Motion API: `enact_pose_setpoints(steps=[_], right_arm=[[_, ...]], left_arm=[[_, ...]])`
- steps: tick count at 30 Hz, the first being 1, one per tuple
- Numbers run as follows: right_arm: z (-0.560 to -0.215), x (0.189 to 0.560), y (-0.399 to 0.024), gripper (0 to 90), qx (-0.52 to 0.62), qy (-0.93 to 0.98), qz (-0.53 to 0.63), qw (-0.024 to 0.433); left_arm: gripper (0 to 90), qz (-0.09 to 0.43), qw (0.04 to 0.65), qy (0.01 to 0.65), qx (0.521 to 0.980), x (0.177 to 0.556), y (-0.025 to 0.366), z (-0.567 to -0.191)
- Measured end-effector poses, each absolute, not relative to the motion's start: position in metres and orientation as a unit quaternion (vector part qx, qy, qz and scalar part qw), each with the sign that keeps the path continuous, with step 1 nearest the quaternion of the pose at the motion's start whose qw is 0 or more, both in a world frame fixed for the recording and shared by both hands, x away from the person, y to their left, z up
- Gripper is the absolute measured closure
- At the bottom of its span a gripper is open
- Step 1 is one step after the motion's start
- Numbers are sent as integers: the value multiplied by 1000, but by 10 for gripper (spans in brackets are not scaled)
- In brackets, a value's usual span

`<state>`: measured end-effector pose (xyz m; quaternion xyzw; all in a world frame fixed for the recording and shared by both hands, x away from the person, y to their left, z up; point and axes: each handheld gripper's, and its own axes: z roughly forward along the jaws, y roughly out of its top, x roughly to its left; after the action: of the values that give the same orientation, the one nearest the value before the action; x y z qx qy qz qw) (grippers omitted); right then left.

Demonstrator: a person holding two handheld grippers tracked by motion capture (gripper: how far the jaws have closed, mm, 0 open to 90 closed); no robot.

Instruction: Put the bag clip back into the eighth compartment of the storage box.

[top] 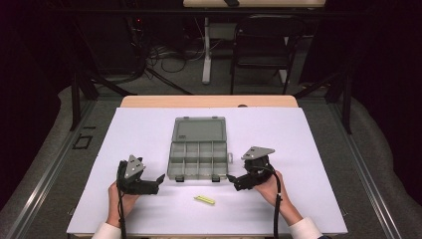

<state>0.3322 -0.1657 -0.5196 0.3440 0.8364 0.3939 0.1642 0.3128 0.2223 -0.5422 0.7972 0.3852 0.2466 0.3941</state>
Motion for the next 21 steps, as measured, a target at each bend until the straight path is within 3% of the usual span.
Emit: enact_pose_setpoints(steps=[21], right_arm=[[-513, 317, -143, 0, 308, 855, 392, 146]], left_arm=[[1, 253, 397, 389, 792, 313, 223, -542]])
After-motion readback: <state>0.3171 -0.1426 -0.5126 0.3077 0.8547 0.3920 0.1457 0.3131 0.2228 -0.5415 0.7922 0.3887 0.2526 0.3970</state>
